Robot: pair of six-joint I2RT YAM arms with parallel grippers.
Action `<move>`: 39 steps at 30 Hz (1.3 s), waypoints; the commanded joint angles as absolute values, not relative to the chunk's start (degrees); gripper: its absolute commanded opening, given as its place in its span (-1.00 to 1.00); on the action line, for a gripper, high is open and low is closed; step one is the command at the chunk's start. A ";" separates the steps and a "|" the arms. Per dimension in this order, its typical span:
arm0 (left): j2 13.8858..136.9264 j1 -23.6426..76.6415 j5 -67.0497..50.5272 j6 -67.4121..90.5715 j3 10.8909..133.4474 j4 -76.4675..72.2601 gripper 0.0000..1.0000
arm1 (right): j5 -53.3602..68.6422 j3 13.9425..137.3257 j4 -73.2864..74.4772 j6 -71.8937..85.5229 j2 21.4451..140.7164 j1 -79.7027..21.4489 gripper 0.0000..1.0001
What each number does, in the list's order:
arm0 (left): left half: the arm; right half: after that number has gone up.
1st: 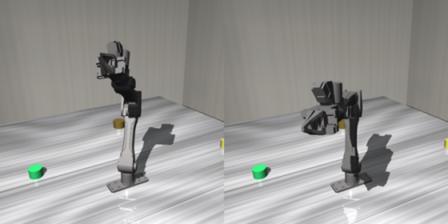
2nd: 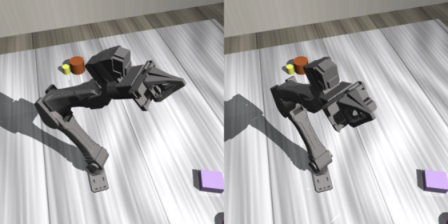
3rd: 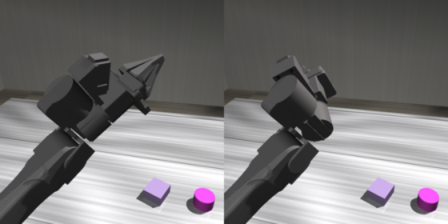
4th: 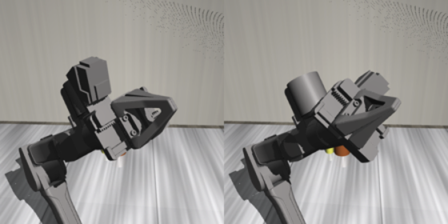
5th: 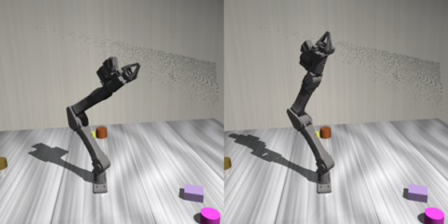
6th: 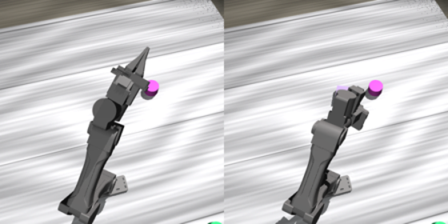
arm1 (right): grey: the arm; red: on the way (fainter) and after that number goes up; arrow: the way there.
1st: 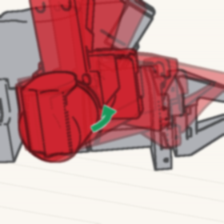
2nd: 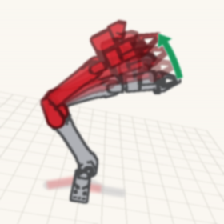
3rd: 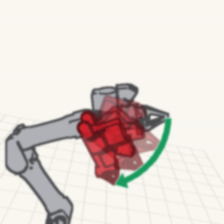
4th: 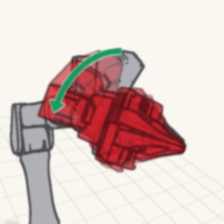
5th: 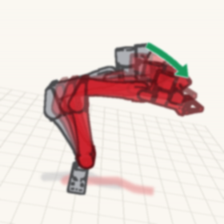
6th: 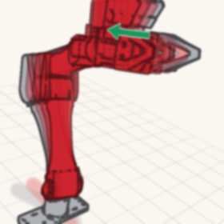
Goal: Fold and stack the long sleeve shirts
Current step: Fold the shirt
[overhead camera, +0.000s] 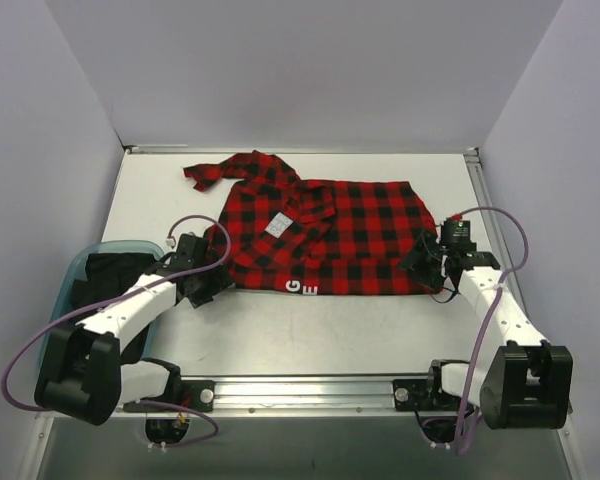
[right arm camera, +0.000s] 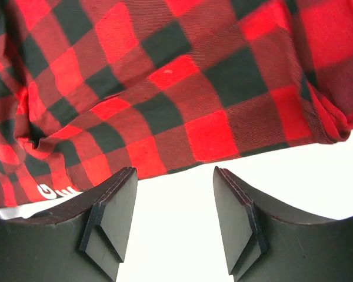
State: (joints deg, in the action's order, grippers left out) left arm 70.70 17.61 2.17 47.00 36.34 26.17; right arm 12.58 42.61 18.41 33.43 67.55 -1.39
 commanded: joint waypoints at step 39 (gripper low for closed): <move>56.32 29.44 5.99 54.05 33.21 14.60 -0.31 | 24.27 29.35 -11.32 49.38 64.59 -7.70 -0.05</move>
State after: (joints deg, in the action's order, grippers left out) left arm 54.76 26.74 8.38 56.21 28.73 18.20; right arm 27.29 26.26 -9.96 46.57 64.07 0.25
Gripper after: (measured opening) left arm 0.344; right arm 0.478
